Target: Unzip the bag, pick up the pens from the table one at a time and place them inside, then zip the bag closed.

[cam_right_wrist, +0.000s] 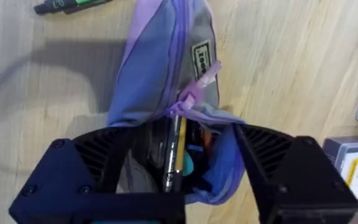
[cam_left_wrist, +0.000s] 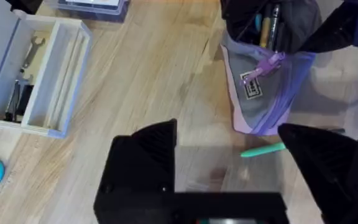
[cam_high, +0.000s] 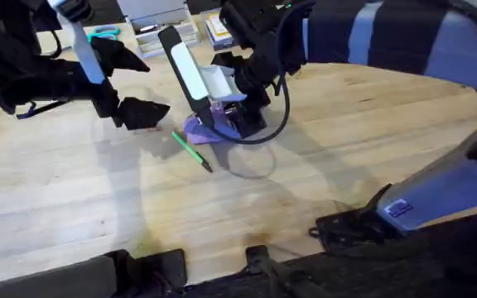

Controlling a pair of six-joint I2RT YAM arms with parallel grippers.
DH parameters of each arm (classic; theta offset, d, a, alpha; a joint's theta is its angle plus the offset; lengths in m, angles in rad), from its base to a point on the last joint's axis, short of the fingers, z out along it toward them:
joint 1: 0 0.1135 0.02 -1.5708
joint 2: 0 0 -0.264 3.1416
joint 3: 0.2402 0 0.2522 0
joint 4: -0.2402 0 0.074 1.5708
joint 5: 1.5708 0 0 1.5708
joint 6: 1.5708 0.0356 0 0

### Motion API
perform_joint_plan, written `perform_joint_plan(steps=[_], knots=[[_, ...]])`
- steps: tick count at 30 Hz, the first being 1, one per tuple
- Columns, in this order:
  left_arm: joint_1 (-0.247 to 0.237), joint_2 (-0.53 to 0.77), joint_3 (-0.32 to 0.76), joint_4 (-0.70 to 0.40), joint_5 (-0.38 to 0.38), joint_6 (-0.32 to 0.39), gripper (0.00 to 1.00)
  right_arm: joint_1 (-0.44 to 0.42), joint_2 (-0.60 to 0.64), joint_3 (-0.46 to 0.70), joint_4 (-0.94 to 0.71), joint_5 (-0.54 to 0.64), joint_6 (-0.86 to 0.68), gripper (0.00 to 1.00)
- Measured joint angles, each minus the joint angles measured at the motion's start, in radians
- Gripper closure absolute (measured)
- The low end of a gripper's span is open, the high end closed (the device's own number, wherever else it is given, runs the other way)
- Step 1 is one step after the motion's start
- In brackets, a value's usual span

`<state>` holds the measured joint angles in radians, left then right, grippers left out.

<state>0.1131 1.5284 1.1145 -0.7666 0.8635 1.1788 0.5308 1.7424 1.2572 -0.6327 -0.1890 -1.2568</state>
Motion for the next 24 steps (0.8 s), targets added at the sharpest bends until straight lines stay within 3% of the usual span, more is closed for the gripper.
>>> perform_joint_plan(steps=[12,24], knots=[[0.000,0.000,0.000,0.000,0.000,0.000,0.008,0.000,-0.013,0.000,-0.008,0.001,0.000,0.003],[0.000,0.000,0.000,0.001,0.000,0.000,0.007,0.007,-0.265,0.000,-0.107,-0.032,0.062,0.003]])
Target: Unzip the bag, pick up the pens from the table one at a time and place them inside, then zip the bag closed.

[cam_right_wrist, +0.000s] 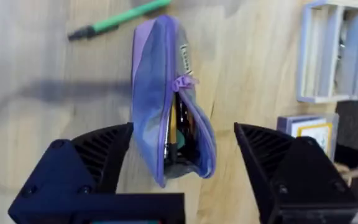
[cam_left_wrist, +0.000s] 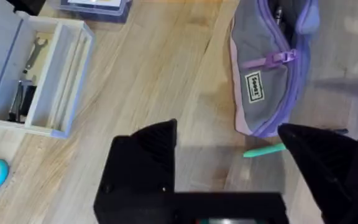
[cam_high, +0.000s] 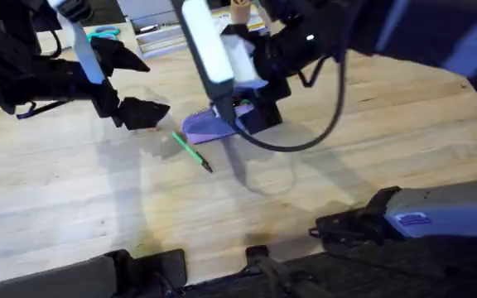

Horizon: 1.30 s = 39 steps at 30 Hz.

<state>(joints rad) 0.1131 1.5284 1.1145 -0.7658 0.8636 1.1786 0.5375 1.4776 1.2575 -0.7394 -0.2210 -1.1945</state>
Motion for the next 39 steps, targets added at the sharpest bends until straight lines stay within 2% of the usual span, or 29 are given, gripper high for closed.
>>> perform_joint_plan(steps=[4,12,20,27,34,39], knots=[[0.000,0.000,0.000,0.010,-0.004,0.000,0.007,0.005,-0.074,0.000,-0.003,-0.010,0.142,0.003],[0.000,0.000,0.000,0.021,-0.054,0.000,0.008,0.069,-0.182,0.000,-0.004,-0.015,0.548,0.003],[0.000,0.000,0.000,0.036,-0.096,0.001,0.007,0.148,-0.186,0.000,-0.009,-0.024,0.922,0.003],[0.000,0.000,0.000,0.037,-0.105,0.008,0.007,0.174,-0.186,0.000,-0.009,-0.031,1.126,0.003],[0.007,0.000,0.000,0.017,-0.106,0.105,0.007,0.205,-0.147,0.000,-0.002,-0.033,1.398,0.003],[0.063,0.000,0.000,-0.034,-0.106,0.201,0.008,0.242,-0.081,0.000,0.000,-0.026,1.463,0.003]])
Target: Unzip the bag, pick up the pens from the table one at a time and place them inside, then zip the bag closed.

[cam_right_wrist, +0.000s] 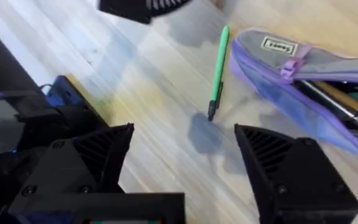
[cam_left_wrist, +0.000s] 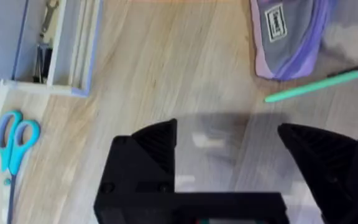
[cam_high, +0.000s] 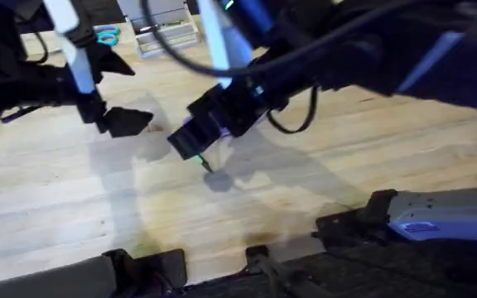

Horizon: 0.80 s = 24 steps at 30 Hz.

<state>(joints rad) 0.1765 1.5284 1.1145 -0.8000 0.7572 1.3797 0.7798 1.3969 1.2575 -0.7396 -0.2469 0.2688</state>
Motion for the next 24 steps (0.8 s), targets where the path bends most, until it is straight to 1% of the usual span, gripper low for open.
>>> perform_joint_plan(steps=[2,7,12,15,18,24], knots=[[0.036,0.000,0.000,-0.030,-0.002,0.042,0.008,0.026,0.028,0.000,0.001,0.021,0.014,0.003],[0.106,0.000,0.000,-0.100,-0.004,0.132,0.008,0.108,0.093,0.000,0.004,0.095,0.025,0.003],[0.149,0.000,0.000,-0.125,-0.007,0.183,0.007,0.201,0.154,0.000,0.011,0.212,0.080,0.003],[0.164,0.000,0.000,-0.124,-0.011,0.196,0.007,0.242,0.196,0.000,0.023,0.278,0.125,0.003],[0.169,0.000,0.000,-0.125,-0.012,0.203,0.007,0.274,0.247,0.000,0.040,0.344,0.167,0.003],[0.169,0.000,0.000,-0.124,-0.018,0.208,0.007,0.296,0.343,0.000,0.082,0.466,0.230,0.003]])
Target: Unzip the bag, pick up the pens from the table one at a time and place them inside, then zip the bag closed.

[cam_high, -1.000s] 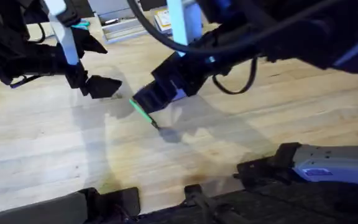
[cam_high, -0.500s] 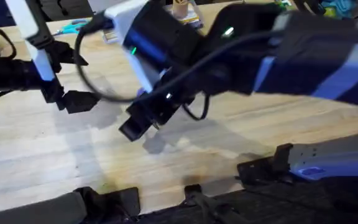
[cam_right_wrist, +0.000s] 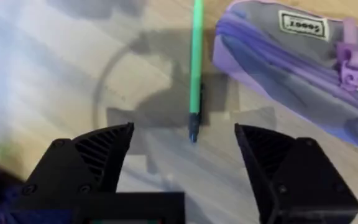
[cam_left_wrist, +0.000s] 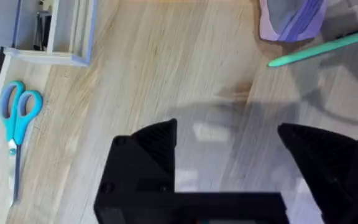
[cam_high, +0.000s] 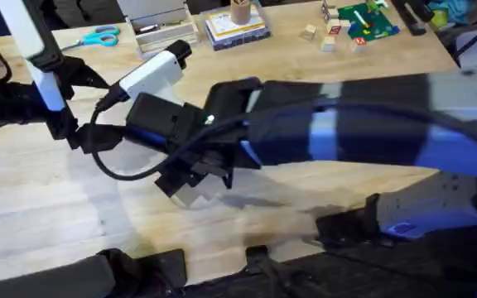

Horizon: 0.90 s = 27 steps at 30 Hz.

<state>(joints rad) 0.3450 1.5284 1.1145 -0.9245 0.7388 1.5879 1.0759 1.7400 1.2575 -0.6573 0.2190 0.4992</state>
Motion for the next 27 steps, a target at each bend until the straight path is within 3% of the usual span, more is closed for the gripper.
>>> perform_joint_plan(steps=[19,22,24,27], knots=[[0.000,0.000,0.000,0.019,-0.029,0.003,0.008,0.000,0.139,0.000,0.090,0.046,0.100,0.046],[0.000,0.000,0.000,0.023,-0.029,0.003,0.008,0.000,0.139,0.000,0.095,0.032,0.107,0.198],[0.000,0.000,0.000,0.024,-0.029,0.003,0.008,0.000,0.139,0.000,0.095,0.029,0.107,0.417],[0.000,0.000,0.000,0.024,-0.029,0.003,0.009,-0.002,0.139,0.000,0.094,0.028,0.110,0.636]])
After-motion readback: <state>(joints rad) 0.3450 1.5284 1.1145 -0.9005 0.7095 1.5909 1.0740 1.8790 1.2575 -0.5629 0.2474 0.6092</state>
